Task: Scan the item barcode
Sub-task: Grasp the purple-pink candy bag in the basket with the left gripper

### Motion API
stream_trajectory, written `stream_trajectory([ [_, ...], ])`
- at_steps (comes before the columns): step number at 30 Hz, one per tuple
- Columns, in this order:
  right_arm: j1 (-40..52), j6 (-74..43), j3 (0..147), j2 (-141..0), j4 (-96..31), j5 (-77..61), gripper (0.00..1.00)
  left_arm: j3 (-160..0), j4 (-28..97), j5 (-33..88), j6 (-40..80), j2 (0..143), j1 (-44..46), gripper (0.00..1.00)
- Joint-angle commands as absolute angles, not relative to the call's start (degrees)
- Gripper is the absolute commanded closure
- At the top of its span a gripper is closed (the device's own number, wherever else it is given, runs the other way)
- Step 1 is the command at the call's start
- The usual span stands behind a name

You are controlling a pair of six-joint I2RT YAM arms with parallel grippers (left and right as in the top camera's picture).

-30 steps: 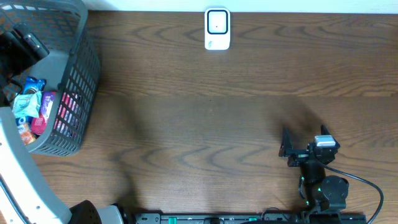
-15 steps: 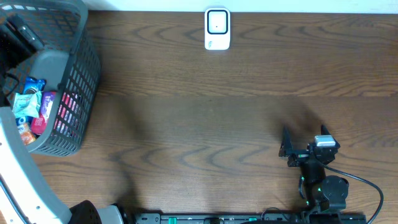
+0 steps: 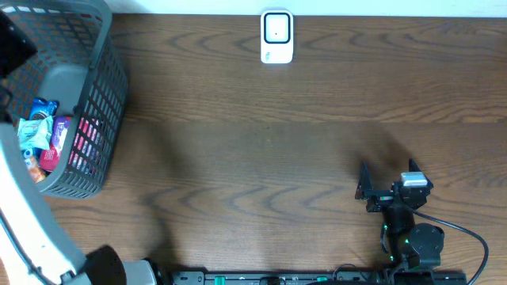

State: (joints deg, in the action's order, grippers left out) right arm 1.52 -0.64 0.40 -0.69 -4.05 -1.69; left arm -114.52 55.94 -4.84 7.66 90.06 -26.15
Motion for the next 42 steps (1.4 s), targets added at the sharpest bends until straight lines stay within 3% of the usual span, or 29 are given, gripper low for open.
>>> stream_trajectory([
  [1,1.54,-1.21,0.32,-0.38,-4.27,-1.61,0.01,-115.24,58.52,-9.02,7.73,95.81,-26.79,0.02],
  [20,1.54,-1.21,0.32,-0.38,-4.27,-1.61,0.01,-113.27,73.14,-10.74,24.60,110.32,-28.12,0.02],
  [31,1.54,-1.21,0.32,-0.38,-4.27,-1.58,0.01,-103.61,67.16,-21.89,30.92,111.72,-23.33,0.02],
  [42,1.54,-1.21,0.32,-0.38,-4.27,-1.61,0.01,-93.62,60.62,-22.52,37.19,111.72,-23.33,0.02],
])
